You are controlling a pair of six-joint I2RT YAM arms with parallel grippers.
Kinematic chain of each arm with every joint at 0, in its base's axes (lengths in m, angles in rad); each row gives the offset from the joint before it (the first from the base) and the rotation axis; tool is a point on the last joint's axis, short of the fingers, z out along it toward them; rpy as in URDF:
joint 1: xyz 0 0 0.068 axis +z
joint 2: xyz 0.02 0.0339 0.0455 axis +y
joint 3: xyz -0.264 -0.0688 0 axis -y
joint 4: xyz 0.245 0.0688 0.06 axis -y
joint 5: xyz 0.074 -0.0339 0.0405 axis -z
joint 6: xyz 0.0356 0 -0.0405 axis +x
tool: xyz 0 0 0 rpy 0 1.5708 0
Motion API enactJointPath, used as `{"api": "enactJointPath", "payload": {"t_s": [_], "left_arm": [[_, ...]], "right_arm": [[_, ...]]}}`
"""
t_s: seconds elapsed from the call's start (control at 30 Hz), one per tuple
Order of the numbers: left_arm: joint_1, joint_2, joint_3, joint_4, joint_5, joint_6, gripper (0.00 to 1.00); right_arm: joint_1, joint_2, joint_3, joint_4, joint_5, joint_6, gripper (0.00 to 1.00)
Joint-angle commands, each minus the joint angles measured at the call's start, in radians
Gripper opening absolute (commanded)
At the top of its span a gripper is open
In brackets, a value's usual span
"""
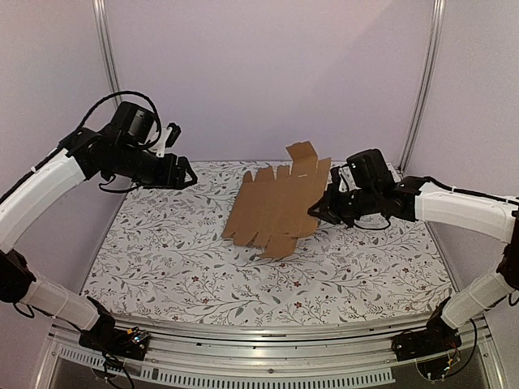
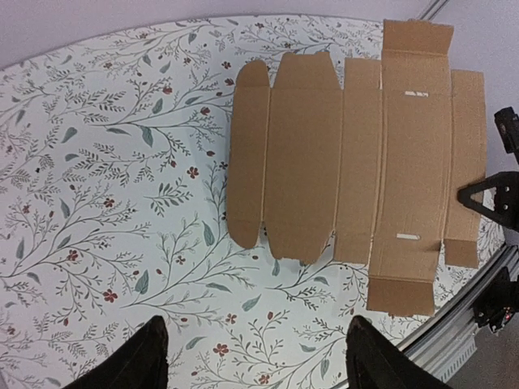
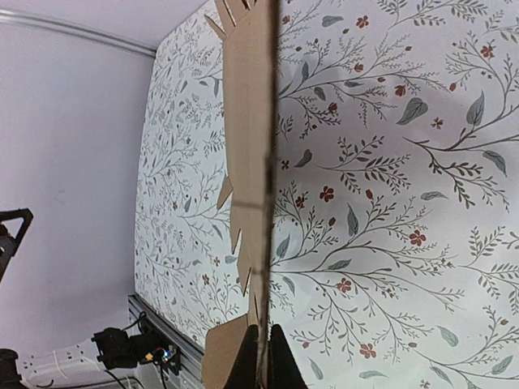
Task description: Fold the paper box
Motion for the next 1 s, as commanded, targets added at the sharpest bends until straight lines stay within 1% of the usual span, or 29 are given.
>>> {"api": "enactJointPath", "payload": {"t_s": [0.0,0.03,0.1,0.13,0.17,0.23,0.33,0.37,0.47,0.5,0.67,0.73,0.9,0.97], "left_arm": [[0.006,-0.018,0.027,-0.039,-0.036,0.02,0.73],[0.006,-0.018,0.032,-0.04,-0.036,0.02,0.73],[0.005,-0.019,0.04,-0.046,-0.037,0.02,0.73],[0.005,-0.02,0.043,-0.045,-0.037,0.023,0.73],[0.005,-0.02,0.046,-0.047,-0.037,0.023,0.73],[0.005,-0.017,0.05,-0.049,-0.037,0.025,0.73],[0.005,-0.01,0.054,-0.049,-0.023,0.026,0.74],[0.004,-0.006,0.055,-0.048,-0.019,0.026,0.73],[0.005,0.014,0.06,-0.045,-0.002,0.024,0.73],[0.004,0.022,0.063,-0.045,0.005,0.024,0.73],[0.002,0.048,0.067,-0.042,0.018,0.024,0.73],[0.002,0.049,0.062,-0.039,0.017,0.023,0.73],[0.002,0.049,0.03,-0.024,0.011,0.028,0.73],[0.002,0.049,0.014,-0.02,-0.007,0.033,0.73]], "right_arm": [[-0.025,0.062,0.16,-0.379,-0.283,-0.357,0.0],[-0.026,0.073,0.206,-0.453,-0.291,-0.441,0.0],[-0.027,0.105,0.294,-0.599,-0.287,-0.556,0.0],[-0.027,0.123,0.339,-0.7,-0.276,-0.635,0.0],[-0.026,0.139,0.378,-0.769,-0.266,-0.68,0.0],[-0.027,0.183,0.447,-0.875,-0.226,-0.774,0.0],[-0.028,0.232,0.522,-0.977,-0.168,-0.892,0.0],[-0.028,0.248,0.54,-0.991,-0.146,-0.932,0.0],[-0.027,0.292,0.59,-1.034,-0.053,-0.986,0.0],[-0.027,0.304,0.605,-1.043,-0.024,-1.037,0.0],[-0.013,0.373,0.677,-1.06,0.163,-1.123,0.0],[0.011,0.391,0.697,-1.049,0.273,-1.173,0.0],[0.067,0.431,0.732,-0.996,0.356,-1.322,0.0],[0.081,0.438,0.725,-0.959,0.354,-1.392,0.0]]}}
